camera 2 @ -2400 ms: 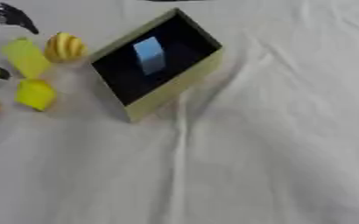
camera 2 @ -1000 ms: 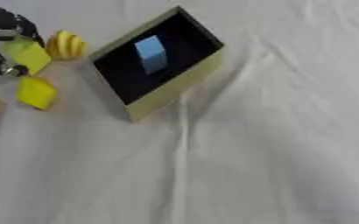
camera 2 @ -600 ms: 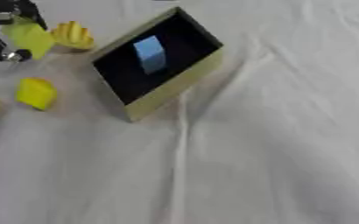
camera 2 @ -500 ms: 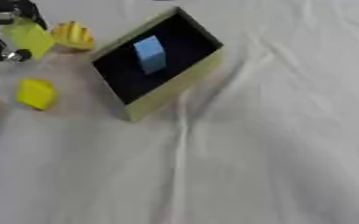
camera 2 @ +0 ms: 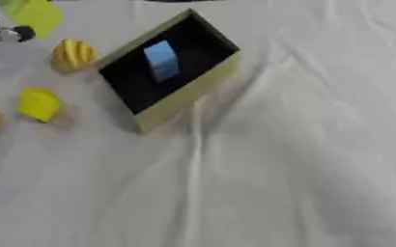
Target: Pick up objects on the table and place them in the box.
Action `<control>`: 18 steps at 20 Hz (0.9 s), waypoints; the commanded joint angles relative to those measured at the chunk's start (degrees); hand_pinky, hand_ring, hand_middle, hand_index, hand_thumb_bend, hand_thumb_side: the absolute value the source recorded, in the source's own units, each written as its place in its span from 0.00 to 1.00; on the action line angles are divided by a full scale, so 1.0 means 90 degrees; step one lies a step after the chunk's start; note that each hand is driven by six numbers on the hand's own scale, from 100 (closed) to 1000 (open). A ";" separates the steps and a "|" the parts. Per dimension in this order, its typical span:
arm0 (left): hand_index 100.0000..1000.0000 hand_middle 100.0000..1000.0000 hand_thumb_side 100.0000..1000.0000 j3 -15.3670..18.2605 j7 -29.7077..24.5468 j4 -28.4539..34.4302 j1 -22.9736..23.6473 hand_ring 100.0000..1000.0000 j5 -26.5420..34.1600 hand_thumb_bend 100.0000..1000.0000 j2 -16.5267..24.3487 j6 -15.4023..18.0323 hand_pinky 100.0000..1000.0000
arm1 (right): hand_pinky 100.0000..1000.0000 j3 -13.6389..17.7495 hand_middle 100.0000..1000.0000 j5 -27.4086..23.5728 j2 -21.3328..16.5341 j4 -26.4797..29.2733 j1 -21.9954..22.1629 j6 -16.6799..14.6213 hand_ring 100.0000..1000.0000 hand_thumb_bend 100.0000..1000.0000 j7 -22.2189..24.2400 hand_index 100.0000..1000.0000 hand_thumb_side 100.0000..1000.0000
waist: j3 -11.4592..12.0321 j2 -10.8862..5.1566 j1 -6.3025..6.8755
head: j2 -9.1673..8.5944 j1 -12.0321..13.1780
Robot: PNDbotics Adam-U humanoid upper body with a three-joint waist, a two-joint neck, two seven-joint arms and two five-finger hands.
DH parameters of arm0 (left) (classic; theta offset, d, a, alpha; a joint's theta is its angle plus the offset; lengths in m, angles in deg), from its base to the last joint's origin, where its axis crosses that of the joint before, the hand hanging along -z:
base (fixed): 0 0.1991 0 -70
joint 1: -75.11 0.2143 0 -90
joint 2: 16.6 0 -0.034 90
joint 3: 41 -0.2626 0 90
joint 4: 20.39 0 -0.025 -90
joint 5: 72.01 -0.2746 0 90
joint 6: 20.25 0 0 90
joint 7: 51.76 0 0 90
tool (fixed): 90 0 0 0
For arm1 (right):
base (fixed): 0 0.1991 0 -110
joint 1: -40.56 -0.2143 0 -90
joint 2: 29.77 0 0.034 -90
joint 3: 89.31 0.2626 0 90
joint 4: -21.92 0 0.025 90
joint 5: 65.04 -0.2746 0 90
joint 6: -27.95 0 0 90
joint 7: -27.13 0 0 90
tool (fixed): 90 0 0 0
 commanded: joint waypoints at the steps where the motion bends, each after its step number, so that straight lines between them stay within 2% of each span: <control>1: 0.64 0.52 0.00 -0.0105 -0.0267 0.0377 -0.0239 0.46 0.0385 0.03 -0.0004 0.0003 0.66 | 0.83 0.0025 0.58 -0.0084 -0.0245 0.0098 -0.0122 0.0010 0.75 0.00 -0.0007 0.70 0.39 | -0.0026 -0.0208 0.0009 | 0.0059 -0.0012; 10: 0.64 0.52 0.00 -0.0466 -0.0781 0.0265 -0.0363 0.46 0.0906 0.04 -0.0480 -0.0081 0.64 | 0.83 -0.0016 0.59 -0.0160 -0.0265 0.0098 -0.0196 0.0041 0.75 0.00 0.0019 0.70 0.38 | -0.0131 -0.0305 0.0097 | 0.0244 0.0049; 15: 0.65 0.52 0.00 -0.0687 -0.0995 -0.0107 -0.0376 0.46 0.1219 0.15 -0.0656 -0.0174 0.63 | 0.83 -0.0025 0.59 -0.0179 -0.0277 0.0098 -0.0213 0.0060 0.75 0.00 0.0005 0.70 0.38 | -0.0161 -0.0366 0.0139 | 0.0386 0.0069; 18: 0.65 0.52 0.00 -0.0807 -0.1124 -0.0353 -0.0386 0.46 0.1337 0.16 -0.0728 -0.0241 0.63 | 0.83 -0.0030 0.59 -0.0198 -0.0295 0.0098 -0.0241 0.0065 0.75 0.00 -0.0013 0.70 0.37 | -0.0162 -0.0402 0.0154 | 0.0499 0.0079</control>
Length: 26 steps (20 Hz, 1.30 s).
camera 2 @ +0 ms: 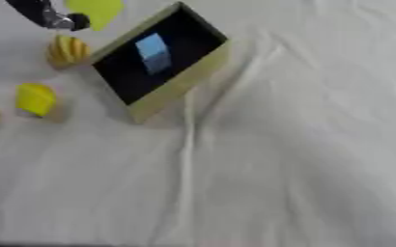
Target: Pick up objects on the table and place them in the box.
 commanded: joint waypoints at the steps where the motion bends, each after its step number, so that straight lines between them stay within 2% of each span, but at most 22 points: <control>1: 0.65 0.52 0.00 -0.0068 -0.0440 -0.0182 -0.0156 0.46 0.0139 0.16 0.0038 0.0249 0.63 | 0.82 0.0047 0.59 -0.0071 -0.0246 0.0098 -0.0101 0.0022 0.75 0.00 -0.0035 0.70 0.37 | 0.0004 -0.0198 -0.0014 | 0.0124 0.0025; 5: 0.65 0.53 0.00 -0.0119 -0.0548 -0.0434 -0.0144 0.47 0.0086 0.18 -0.0038 0.0221 0.62 | 0.82 0.0036 0.59 -0.0087 -0.0283 0.0098 -0.0163 0.0019 0.75 0.00 -0.0068 0.71 0.37 | 0.0013 -0.0217 -0.0017 | 0.0181 0.0049; 11: 0.66 0.53 0.00 -0.0067 -0.0482 -0.0895 -0.0101 0.47 -0.0109 0.21 -0.0320 0.0250 0.63 | 0.82 0.0024 0.59 -0.0090 -0.0279 0.0098 -0.0210 -0.0003 0.75 0.00 -0.0090 0.71 0.37 | -0.0005 -0.0197 -0.0069 | 0.0154 0.0079; 19: 0.67 0.54 0.00 -0.0072 -0.0442 -0.1134 -0.0067 0.48 -0.0066 0.27 -0.0525 0.0315 0.63 | 0.82 0.0043 0.59 -0.0034 -0.0268 0.0098 -0.0195 0.0032 0.75 0.00 -0.0124 0.71 0.37 | -0.0022 -0.0126 -0.0122 | -0.0288 -0.0266; 23: 0.70 0.57 0.06 -0.0098 -0.0534 -0.1196 -0.0057 0.52 0.0002 0.39 -0.0579 0.0283 0.65 | 0.82 0.0044 0.59 -0.0028 -0.0263 0.0098 -0.0209 0.0046 0.75 0.00 -0.0140 0.71 0.37 | -0.0031 -0.0114 -0.0125 | -0.0277 -0.0325; 25: 0.79 0.65 0.14 -0.0108 -0.0685 -0.1248 -0.0050 0.64 -0.0029 0.51 -0.0591 0.0280 0.72 | 0.82 0.0046 0.59 -0.0031 -0.0264 0.0098 -0.0220 0.0048 0.75 0.00 -0.0151 0.71 0.37 | -0.0037 -0.0114 -0.0125 | -0.0219 -0.0326; 26: 0.81 0.68 0.16 -0.0099 -0.0753 -0.1269 -0.0049 0.69 -0.0077 0.54 -0.0590 0.0284 0.74 | 0.82 0.0048 0.59 -0.0032 -0.0266 0.0098 -0.0222 0.0047 0.75 0.00 -0.0157 0.71 0.37 | -0.0039 -0.0114 -0.0125 | -0.0195 -0.0323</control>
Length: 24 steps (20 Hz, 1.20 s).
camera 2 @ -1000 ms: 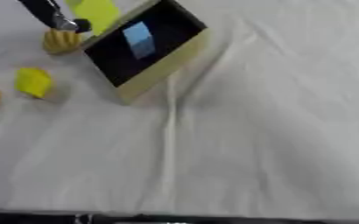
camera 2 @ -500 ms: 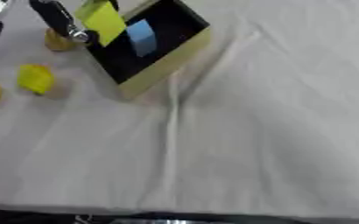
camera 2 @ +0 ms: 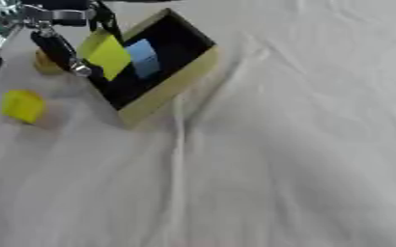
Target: Pick up objects on the table and place them in the box.
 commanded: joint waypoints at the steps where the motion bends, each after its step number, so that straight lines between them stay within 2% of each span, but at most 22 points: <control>1: 0.81 0.68 0.16 0.0075 -0.0629 -0.0013 -0.0097 0.69 -0.0098 0.54 0.0073 0.0453 0.75 | 0.82 0.0053 0.59 0.0004 -0.0209 0.0098 -0.0104 0.0004 0.75 0.00 -0.0037 0.71 0.37 | -0.0007 -0.0129 -0.0032 | 0.0011 -0.0014; 8: 0.91 0.78 0.23 0.0204 -0.0450 -0.0037 -0.0060 0.82 -0.0582 0.75 0.0050 0.0529 0.85 | 0.82 0.0054 0.59 0.0017 -0.0204 0.0098 -0.0088 0.0010 0.75 0.00 -0.0049 0.71 0.37 | -0.0023 -0.0123 -0.0045 | 0.0052 -0.0034; 10: 0.91 0.79 0.24 0.0225 -0.0258 0.0046 -0.0048 0.83 -0.0775 0.77 0.0070 0.0580 0.86 | 0.82 0.0051 0.59 0.0023 -0.0205 0.0098 -0.0074 0.0019 0.75 0.00 -0.0042 0.71 0.38 | -0.0019 -0.0120 -0.0046 | 0.0044 -0.0038; 13: 0.91 0.79 0.25 0.0282 0.0066 0.0288 -0.0038 0.83 -0.0983 0.78 0.0130 0.0614 0.86 | 0.82 0.0050 0.59 0.0036 -0.0215 0.0098 -0.0045 0.0025 0.75 0.00 -0.0032 0.71 0.38 | -0.0002 -0.0118 -0.0044 | 0.0034 -0.0042; 18: 0.90 0.76 0.25 0.0449 0.0502 0.0909 -0.0015 0.81 -0.1042 0.70 0.0338 0.0512 0.84 | 0.82 0.0059 0.59 0.0059 -0.0241 0.0098 -0.0009 0.0003 0.75 0.00 -0.0039 0.71 0.38 | 0.0035 -0.0119 -0.0058 | 0.0026 -0.0024; 20: 0.90 0.75 0.24 0.0565 0.0623 0.1323 0.0010 0.80 -0.0937 0.67 0.0569 0.0438 0.84 | 0.82 0.0084 0.59 0.0087 -0.0283 0.0098 0.0039 -0.0019 0.75 0.00 -0.0066 0.71 0.37 | 0.0083 -0.0118 -0.0056 | 0.0033 -0.0012; 24: 0.89 0.75 0.26 0.0694 0.0643 0.1993 0.0146 0.80 -0.0677 0.69 0.1229 0.0245 0.84 | 0.82 0.0122 0.59 0.0153 -0.0356 0.0098 0.0137 -0.0048 0.75 0.00 -0.0128 0.71 0.37 | 0.0200 -0.0123 -0.0039 | 0.0051 -0.0007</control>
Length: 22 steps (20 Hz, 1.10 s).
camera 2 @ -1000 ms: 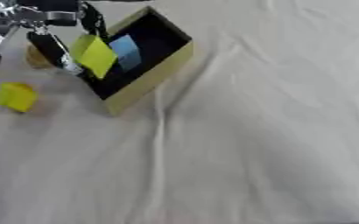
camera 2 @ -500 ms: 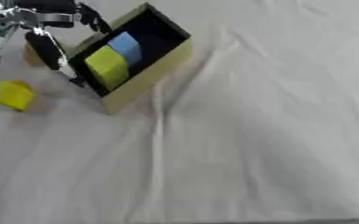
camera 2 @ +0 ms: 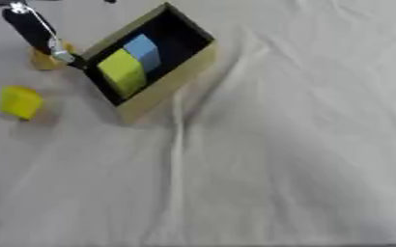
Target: Pick up objects on the table and place them in the box.
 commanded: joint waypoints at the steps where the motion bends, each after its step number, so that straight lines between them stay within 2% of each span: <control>1: 0.89 0.75 0.26 0.0176 -0.0001 0.0572 0.0025 0.80 0.0240 0.69 0.0741 -0.0121 0.84 | 0.82 0.0106 0.59 0.0082 -0.0267 0.0098 -0.0009 -0.0020 0.75 0.00 -0.0058 0.71 0.37 | 0.0051 -0.0138 -0.0017 | -0.0010 0.0014; 7: 0.88 0.75 0.28 0.0282 -0.0069 0.1085 0.0641 0.80 0.0796 0.70 0.1687 -0.0308 0.84 | 0.82 0.0121 0.59 0.0149 -0.0305 0.0098 0.0060 -0.0027 0.75 0.00 -0.0091 0.71 0.38 | 0.0147 -0.0114 -0.0026 | -0.0043 -0.0025; 8: 0.88 0.75 0.18 0.0277 -0.0082 0.1162 0.0753 0.80 0.0900 0.86 0.1806 -0.0327 0.84 | 0.82 0.0121 0.59 0.0157 -0.0306 0.0098 0.0065 -0.0029 0.75 0.00 -0.0093 0.71 0.37 | 0.0150 -0.0108 -0.0030 | -0.0046 -0.0030; 9: 0.88 0.75 0.28 0.0266 -0.0099 0.1258 0.0879 0.80 0.0992 0.72 0.1937 -0.0334 0.84 | 0.82 0.0124 0.59 0.0164 -0.0307 0.0098 0.0069 -0.0031 0.75 0.00 -0.0096 0.71 0.38 | 0.0152 -0.0100 -0.0037 | -0.0053 -0.0033; 16: 0.87 0.73 0.29 0.0449 -0.0067 0.2054 0.2024 0.79 0.1470 0.74 0.2824 -0.0636 0.83 | 0.82 0.0147 0.59 0.0214 -0.0308 0.0098 0.0094 -0.0042 0.75 0.00 -0.0118 0.71 0.38 | 0.0130 -0.0020 -0.0063 | -0.0116 0.0019; 22: 0.87 0.73 0.28 0.0812 0.0083 0.2163 0.2858 0.79 0.1650 0.74 0.3194 -0.0962 0.83 | 0.82 0.0171 0.58 0.0233 -0.0278 0.0098 0.0098 -0.0038 0.75 0.00 -0.0139 0.71 0.38 | 0.0127 0.0025 -0.0105 | -0.0158 0.0209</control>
